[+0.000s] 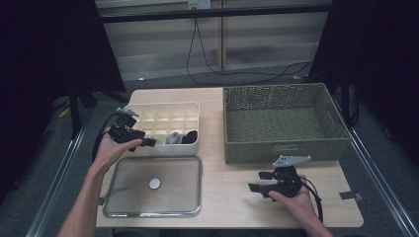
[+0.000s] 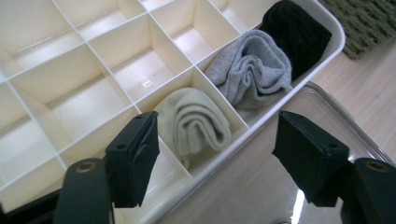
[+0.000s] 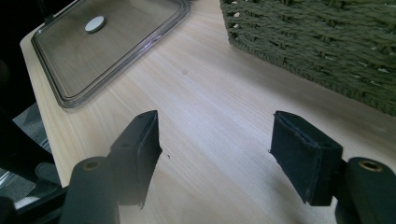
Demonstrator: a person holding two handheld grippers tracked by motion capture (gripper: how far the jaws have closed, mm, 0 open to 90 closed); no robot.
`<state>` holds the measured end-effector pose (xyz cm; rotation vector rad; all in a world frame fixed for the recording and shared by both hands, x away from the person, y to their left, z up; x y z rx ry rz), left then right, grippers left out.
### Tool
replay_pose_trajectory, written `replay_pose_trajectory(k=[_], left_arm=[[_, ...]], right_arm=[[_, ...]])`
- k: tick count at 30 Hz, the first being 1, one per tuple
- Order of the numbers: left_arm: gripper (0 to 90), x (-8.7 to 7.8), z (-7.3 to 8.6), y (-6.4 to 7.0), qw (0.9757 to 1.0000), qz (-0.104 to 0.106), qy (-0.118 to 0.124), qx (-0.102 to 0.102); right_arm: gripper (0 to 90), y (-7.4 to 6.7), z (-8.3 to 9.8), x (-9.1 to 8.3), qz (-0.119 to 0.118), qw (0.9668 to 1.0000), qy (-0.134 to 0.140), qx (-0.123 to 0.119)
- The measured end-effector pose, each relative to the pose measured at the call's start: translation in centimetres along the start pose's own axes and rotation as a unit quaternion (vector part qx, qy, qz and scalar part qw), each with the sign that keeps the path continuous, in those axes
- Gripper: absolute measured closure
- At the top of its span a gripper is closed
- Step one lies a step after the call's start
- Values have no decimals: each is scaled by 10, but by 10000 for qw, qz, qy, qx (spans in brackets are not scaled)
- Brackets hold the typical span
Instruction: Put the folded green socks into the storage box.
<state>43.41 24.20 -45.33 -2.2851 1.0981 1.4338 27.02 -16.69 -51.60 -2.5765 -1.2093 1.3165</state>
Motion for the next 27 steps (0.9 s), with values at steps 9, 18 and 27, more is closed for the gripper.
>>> replay_pose_trajectory(k=[9, 18, 27], left_arm=[[306, -18, 23, 6, 9990, -74, 439, -41], [298, -25, 45, 22, 9972, -1, 748, -21], [327, -30, 84, 25, 9943, 79, 1030, -255]], right_arm=[[318, 0, -10, 1, 4, 10000, 98, -18], [310, -2, -16, 8, 89, 9999, 64, 31], [311, -12, -35, 21, -28, 9999, 79, -76]])
Point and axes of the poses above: each handheld gripper's, and its own axes: x roughly forward along the jaws, z roughly out of its underside, y roughly to its right, the point moved 6 cm from there along x, roughly forward along the jaws, and after that the axes turned 7 degrees about -y, right-handed, at the moved point
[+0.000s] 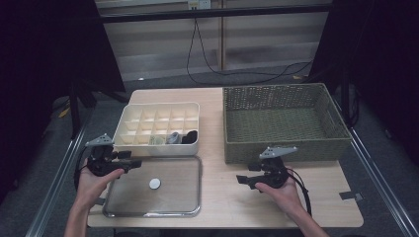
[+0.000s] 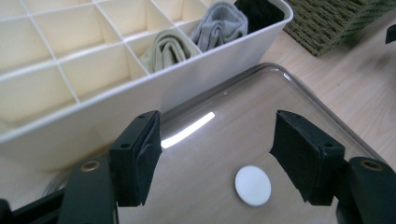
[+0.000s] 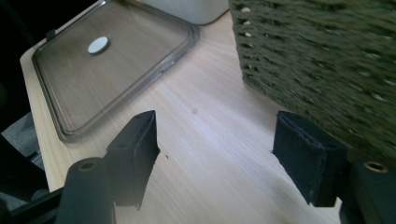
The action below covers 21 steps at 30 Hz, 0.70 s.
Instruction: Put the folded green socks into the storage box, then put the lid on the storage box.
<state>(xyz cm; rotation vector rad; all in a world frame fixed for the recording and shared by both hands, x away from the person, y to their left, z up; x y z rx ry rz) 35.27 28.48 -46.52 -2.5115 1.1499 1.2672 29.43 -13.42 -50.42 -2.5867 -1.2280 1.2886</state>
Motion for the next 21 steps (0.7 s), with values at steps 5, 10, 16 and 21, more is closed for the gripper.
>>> replay_pose_trajectory(k=[5, 10, 16, 21], left_arm=[[328, -2, 24, -2, 9999, 8, 47, -163], [331, -4, 37, -5, 9993, -37, 117, -367], [397, -8, 55, -12, 9988, 36, 124, -470], [425, -13, 69, -11, 9987, 25, 66, -506]], right_arm=[[333, -6, -7, 8, -68, 10000, -3, -56], [338, -12, -13, 17, -124, 9999, -16, -96], [389, -17, -17, 32, -304, 9995, -82, -36], [391, -22, -21, 41, -301, 9995, -45, -23]])
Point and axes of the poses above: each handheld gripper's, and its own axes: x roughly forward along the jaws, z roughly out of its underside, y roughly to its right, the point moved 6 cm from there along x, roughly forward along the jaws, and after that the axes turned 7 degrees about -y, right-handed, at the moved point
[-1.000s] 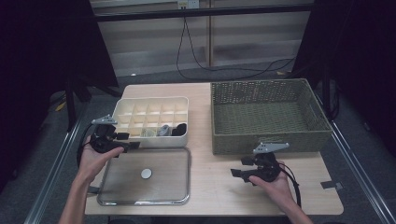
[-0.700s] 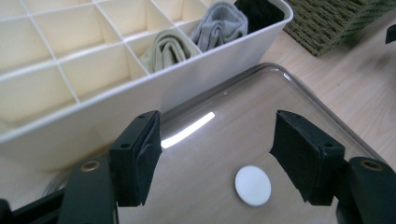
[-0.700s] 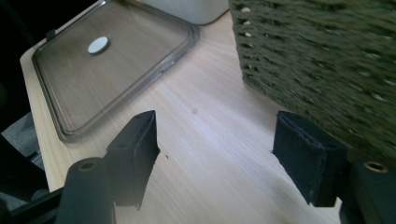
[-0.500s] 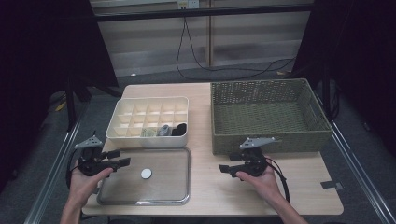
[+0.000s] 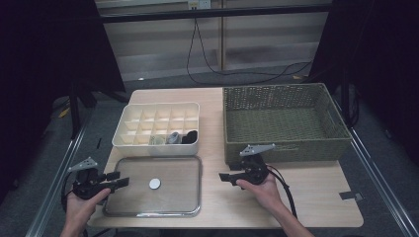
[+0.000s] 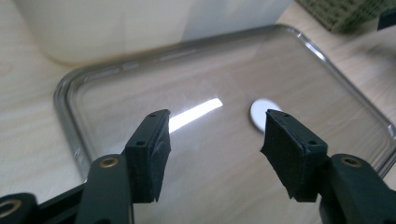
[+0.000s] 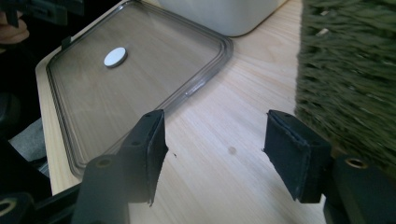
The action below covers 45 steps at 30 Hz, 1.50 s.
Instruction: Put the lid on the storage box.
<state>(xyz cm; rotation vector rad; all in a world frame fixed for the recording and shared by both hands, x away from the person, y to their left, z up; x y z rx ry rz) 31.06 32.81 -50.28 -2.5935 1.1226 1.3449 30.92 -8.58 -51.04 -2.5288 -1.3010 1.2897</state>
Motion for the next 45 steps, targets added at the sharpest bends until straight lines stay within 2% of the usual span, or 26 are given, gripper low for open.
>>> replay_pose_trajectory(k=[1, 4, 7, 11, 18, 23, 26, 30, 34, 37, 39, 43, 45], left_arm=[[432, -2, 2, 0, 10000, 67, 31, -32], [441, -5, 9, -5, 9998, -157, -56, -108], [447, -8, 14, -9, 9995, -251, -119, -133], [449, -13, 22, -16, 9988, -383, -140, -276], [470, -16, 31, -23, 9979, -450, -351, -308], [493, -14, 37, -27, 9975, -480, -376, -358], [495, -13, 38, -29, 9973, -512, -384, -364], [512, -9, 39, -29, 9974, -486, -413, -327], [522, -8, 38, -29, 9974, -519, -423, -274], [525, -7, 38, -31, 9970, -572, -420, -318], [527, -5, 40, -34, 9958, -652, -563, -294], [561, -4, 40, -35, 9959, -676, -523, -298], [613, -4, 39, -36, 9954, -741, -520, -315]], right_arm=[[400, -1, -1, 2, -4, 10000, -16, -6], [430, -2, -4, 8, -40, 10000, -36, -11], [435, -3, -7, 15, -89, 9999, -74, 23], [438, -6, -11, 25, -94, 9998, -167, 12], [501, -16, -19, 41, -104, 9994, -330, -4], [533, -18, -23, 55, -57, 9990, -434, -7], [562, -17, -22, 61, 48, 9986, -529, 68], [581, -16, -21, 68, 42, 9982, -560, 215], [596, -17, -20, 74, 82, 9978, -626, 195], [611, -17, -20, 78, 87, 9979, -593, 229], [611, -17, -21, 79, 99, 9979, -579, 278], [644, -18, -21, 81, 135, 9975, -535, 431], [668, -18, -21, 82, 90, 9972, -503, 545]])
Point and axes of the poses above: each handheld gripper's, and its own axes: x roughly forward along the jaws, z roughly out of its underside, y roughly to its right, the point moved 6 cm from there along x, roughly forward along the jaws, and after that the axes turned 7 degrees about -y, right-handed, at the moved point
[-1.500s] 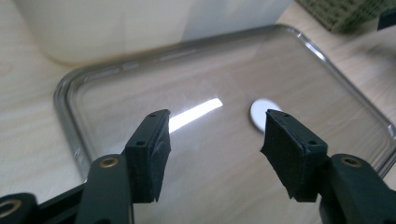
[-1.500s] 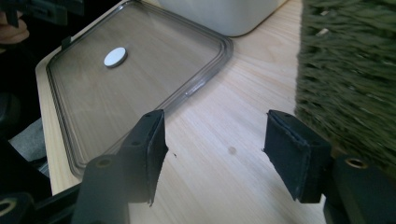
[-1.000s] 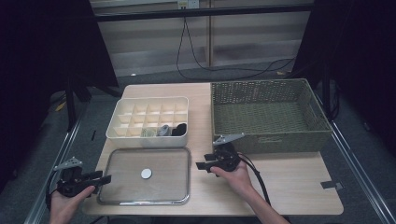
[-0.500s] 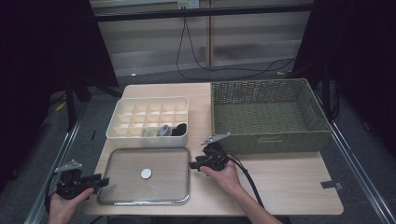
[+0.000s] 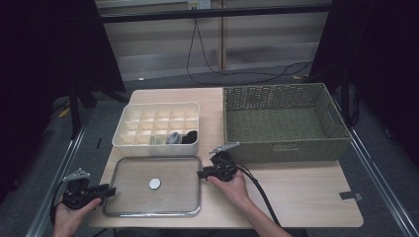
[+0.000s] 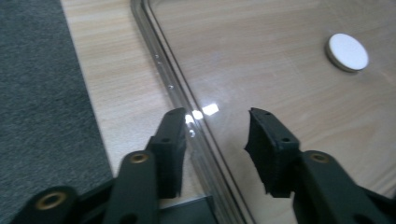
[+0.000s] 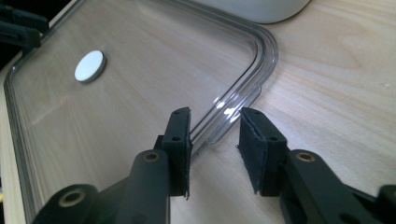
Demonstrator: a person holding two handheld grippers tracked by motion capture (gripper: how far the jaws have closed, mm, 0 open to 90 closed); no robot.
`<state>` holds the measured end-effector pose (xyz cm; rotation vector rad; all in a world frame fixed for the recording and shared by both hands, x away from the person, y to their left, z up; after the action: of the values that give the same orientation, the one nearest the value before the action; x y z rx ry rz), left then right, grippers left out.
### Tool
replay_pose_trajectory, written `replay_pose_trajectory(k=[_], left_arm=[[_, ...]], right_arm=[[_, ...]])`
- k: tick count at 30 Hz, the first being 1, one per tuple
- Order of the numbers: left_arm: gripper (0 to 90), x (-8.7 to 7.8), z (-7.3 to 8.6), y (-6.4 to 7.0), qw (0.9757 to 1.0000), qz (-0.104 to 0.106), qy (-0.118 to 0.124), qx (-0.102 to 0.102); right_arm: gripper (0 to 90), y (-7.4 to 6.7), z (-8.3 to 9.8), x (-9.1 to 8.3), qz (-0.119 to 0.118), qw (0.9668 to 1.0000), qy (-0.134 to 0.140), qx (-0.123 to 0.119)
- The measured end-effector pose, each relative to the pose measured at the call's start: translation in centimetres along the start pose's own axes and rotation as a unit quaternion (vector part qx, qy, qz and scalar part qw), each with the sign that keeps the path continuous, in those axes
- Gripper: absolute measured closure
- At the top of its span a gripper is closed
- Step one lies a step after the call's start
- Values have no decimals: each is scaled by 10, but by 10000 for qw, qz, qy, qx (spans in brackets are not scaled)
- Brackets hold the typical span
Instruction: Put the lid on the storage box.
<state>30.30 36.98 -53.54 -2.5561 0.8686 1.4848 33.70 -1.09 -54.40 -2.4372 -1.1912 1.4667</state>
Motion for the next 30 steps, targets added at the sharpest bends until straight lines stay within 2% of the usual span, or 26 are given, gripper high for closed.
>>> replay_pose_trajectory(k=[2, 3, 4, 8, 12, 13, 15, 18, 20, 22, 25, 26, 28, 29, 30], left_arm=[[637, 1, -1, 0, 10000, -55, -9, 6], [637, 0, -1, -1, 9999, -86, -78, 105], [637, 1, -2, 0, 10000, -79, -10, 14], [651, 2, -3, -2, 10000, -72, 38, -19], [651, 3, -5, -2, 9999, -105, 50, -43], [651, 3, -5, -3, 10000, -98, 8, 3], [652, 3, -6, -3, 9999, -107, 31, -35], [654, 3, -6, -4, 10000, -89, 20, -28], [656, 3, -6, -4, 10000, -79, 10, -4], [656, 4, -7, -4, 10000, -72, 16, -4], [657, 4, -7, -5, 10000, -66, 32, -32], [658, 4, -7, -5, 10000, -59, 13, -23], [659, 4, -8, -5, 10000, -69, -6, 12], [659, 4, -8, -5, 10000, -52, -16, 2], [659, 5, -9, -4, 10000, -52, -1, -11]], right_arm=[[675, -1, 0, 1, -7, 9999, 59, 126], [682, -1, 0, 1, 7, 9997, 88, 217], [685, 0, 0, 2, 6, 9996, 122, 252], [693, 1, 2, 2, -90, 9977, 240, 630], [692, 2, 4, 2, -262, 9926, 423, 1110], [688, 1, 5, 2, -257, 9917, 451, 1180], [686, 1, 6, 2, -306, 9886, 532, 1375], [724, 2, 9, 2, -347, 9854, 617, 1550], [728, 4, 11, 2, -560, 9794, 702, 1806], [732, 5, 13, 2, -660, 9748, 778, 1984], [746, 7, 14, 3, -847, 9655, 828, 2318], [749, 7, 15, 3, -935, 9622, 846, 2412], [766, 8, 17, 5, -1182, 9531, 859, 2649], [763, 7, 17, 7, -1294, 9499, 839, 2718], [756, 5, 17, 8, -1318, 9499, 819, 2713]])
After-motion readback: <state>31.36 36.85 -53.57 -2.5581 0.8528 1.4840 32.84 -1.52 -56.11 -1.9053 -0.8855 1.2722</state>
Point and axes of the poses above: each handheld gripper's, and its own axes: x roughly forward along the jaws, z roughly out of its underside, y roughly to its right, the point moved 6 cm from there along x, roughly forward along the jaws, and after that the axes turned 7 degrees about -y, right-handed, at the moved point
